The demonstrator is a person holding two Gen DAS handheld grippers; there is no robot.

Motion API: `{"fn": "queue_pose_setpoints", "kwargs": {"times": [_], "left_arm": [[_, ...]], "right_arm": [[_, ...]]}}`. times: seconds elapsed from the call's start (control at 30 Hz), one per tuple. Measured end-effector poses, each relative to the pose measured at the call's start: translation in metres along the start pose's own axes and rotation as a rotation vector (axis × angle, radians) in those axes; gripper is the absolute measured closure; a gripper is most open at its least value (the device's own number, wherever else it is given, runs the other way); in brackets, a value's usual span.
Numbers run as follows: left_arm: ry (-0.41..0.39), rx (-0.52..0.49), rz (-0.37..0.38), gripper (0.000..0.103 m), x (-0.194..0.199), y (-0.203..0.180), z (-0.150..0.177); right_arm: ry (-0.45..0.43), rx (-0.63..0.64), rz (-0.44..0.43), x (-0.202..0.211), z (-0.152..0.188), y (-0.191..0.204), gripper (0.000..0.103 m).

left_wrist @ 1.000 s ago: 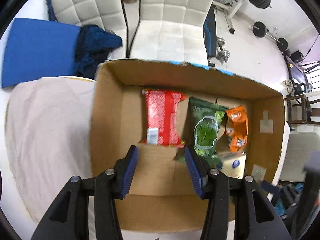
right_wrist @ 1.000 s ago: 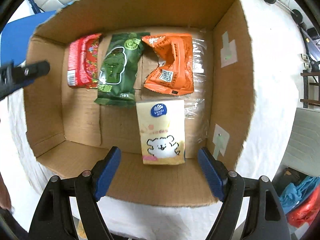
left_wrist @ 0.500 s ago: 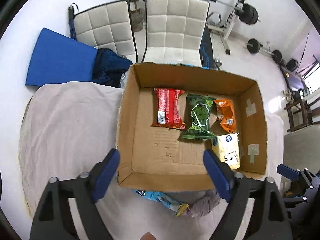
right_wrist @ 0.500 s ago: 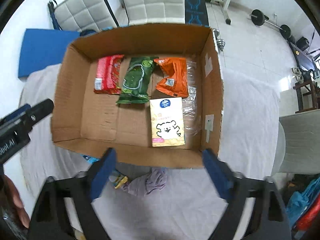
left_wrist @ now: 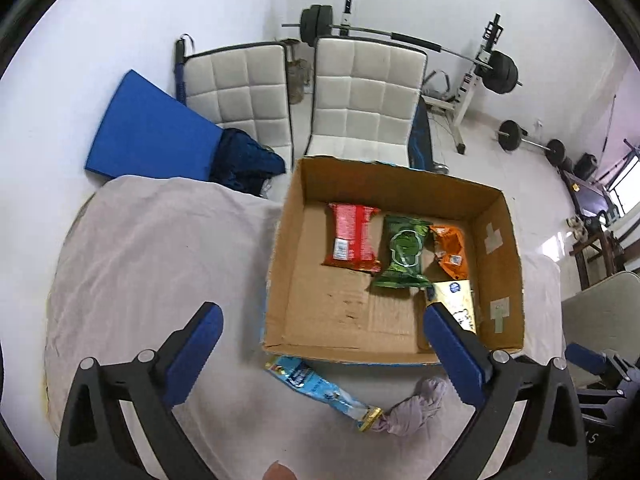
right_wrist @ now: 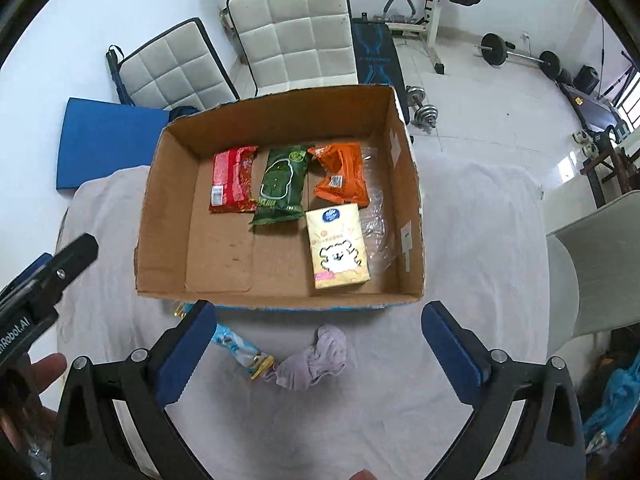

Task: Organize soft objects
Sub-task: 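Withdraw both tools from the box toward the remaining items, then grasp the blue Nestle pouch with the left tool while the right tool grasps the lilac towel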

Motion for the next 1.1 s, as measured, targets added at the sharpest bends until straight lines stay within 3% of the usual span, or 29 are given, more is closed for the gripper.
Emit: {"fn": "queue_pose_setpoints", "kwargs": {"times": [0.1,0.23,0.33,0.43,0.53,0.57,0.63,0.8,0.93,1.1], "left_arm": [[0.026,0.029,-0.006,0.0,-0.004,0.009,0.013],[0.136,0.086,-0.023,0.0,-0.029,0.023,0.045],[0.226,0.114,-0.056,0.0,-0.054,0.031,0.071],[0.31,0.154,-0.081,0.001,-0.078,0.037,0.094],[0.386,0.195,-0.092,0.001,-0.102,0.042,0.114],[0.412,0.208,-0.094,0.001,-0.11,0.042,0.119],[0.447,0.22,-0.106,0.001,-0.124,0.043,0.128],[0.539,0.257,-0.083,0.001,-0.159,0.039,0.142],[0.588,0.288,-0.03,0.001,-0.182,0.029,0.147],[0.596,0.263,-0.008,0.001,-0.197,0.009,0.151]], "right_arm": [[0.074,-0.042,-0.036,-0.019,0.019,-0.005,0.0],[0.213,-0.137,-0.08,-0.065,0.051,-0.015,0.0],[0.318,-0.277,-0.141,-0.11,0.077,-0.026,0.0],[0.364,-0.418,-0.193,-0.15,0.095,-0.035,0.0],[0.375,-0.503,-0.212,-0.181,0.106,-0.039,0.008],[0.38,-0.514,-0.211,-0.187,0.108,-0.038,0.019],[0.392,-0.514,-0.204,-0.203,0.109,-0.036,0.037],[0.379,-0.458,-0.203,-0.197,0.106,-0.033,0.06],[0.357,-0.294,-0.051,-0.175,0.1,-0.034,0.06],[0.369,-0.226,-0.011,-0.169,0.099,-0.045,0.06]]}}
Point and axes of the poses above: each gripper's, at about its wrist camera, not at the fingertips, and x roughly against the way its jaws point, y to its left, z to its underside, the point moved 2 cm from there along -x, roughly the way its jaws point, and after that the axes turned 1 degree about x, right-handed, at the moved point
